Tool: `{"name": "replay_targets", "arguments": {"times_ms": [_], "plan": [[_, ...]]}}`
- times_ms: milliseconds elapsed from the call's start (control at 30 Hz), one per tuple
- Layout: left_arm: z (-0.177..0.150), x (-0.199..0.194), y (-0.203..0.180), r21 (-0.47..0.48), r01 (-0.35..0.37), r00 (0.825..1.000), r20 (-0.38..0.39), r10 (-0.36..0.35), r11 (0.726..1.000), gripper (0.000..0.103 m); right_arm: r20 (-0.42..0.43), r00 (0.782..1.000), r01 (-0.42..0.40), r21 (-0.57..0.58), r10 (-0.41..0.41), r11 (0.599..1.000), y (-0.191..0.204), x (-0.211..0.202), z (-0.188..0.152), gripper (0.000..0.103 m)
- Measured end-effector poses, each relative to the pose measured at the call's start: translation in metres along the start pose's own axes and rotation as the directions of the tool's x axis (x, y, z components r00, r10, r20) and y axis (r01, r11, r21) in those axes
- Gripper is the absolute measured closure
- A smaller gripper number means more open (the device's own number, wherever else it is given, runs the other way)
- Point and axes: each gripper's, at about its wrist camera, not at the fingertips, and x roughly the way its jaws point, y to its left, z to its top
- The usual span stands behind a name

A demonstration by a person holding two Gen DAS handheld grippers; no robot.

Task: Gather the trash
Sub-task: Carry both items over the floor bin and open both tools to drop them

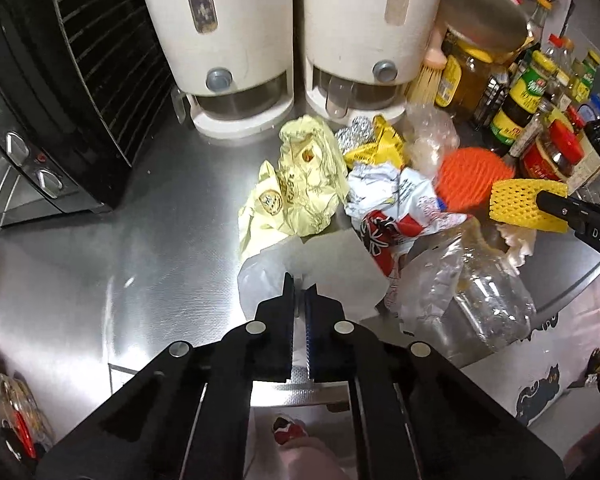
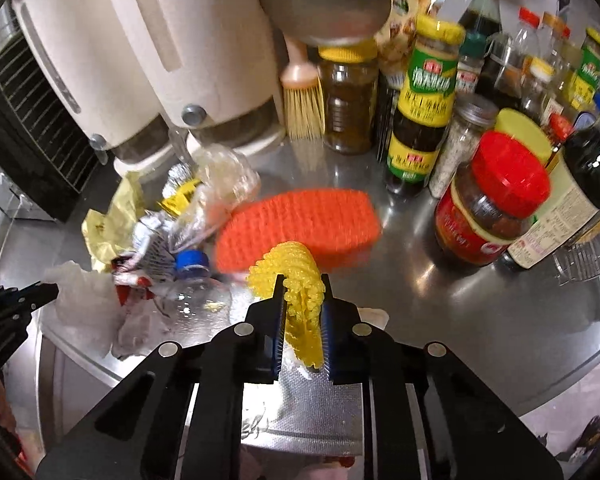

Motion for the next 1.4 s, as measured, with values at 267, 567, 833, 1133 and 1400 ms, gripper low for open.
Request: {"name": "replay_targets", "arguments": {"times_ms": [267,567,833,1133,1400], "plan": [[-0.014,-0.049,0.008,-0.016,0.0,0.997,0.076,0.001,1.0,0.1,0.084,0.996,-0.005,-0.01,0.006,1.0,0.009,-0.048,-0.009,0.086],[-0.055,-0.094,0.001,-0.021,0.007,0.992,0.123,-0.005,1.0,0.1,0.127,0.991,-0.034,-0.036,0.038,0.999,0.016,-0.097,-0.048,0.086],[-0.104,-0.106,-0.013,-0.007,0.018,0.995,0.102,-0.017,1.0,0.1,0.12,0.99,-0.064,-0.038,0.068,0.997,0.015,-0.121,-0.098,0.086],[-0.151,-0.088,-0.031,0.002,0.056,0.998,0.022,-0.056,0.998,0.1,0.03,0.997,-0.068,-0.024,0.069,0.997,0.011,-0.111,-0.162,0.086],[-0.198,-0.037,-0.049,0.01,0.096,0.992,-0.08,-0.095,0.995,0.1,-0.089,0.994,-0.064,0.011,0.064,0.998,0.011,-0.062,-0.214,0.086]]}}
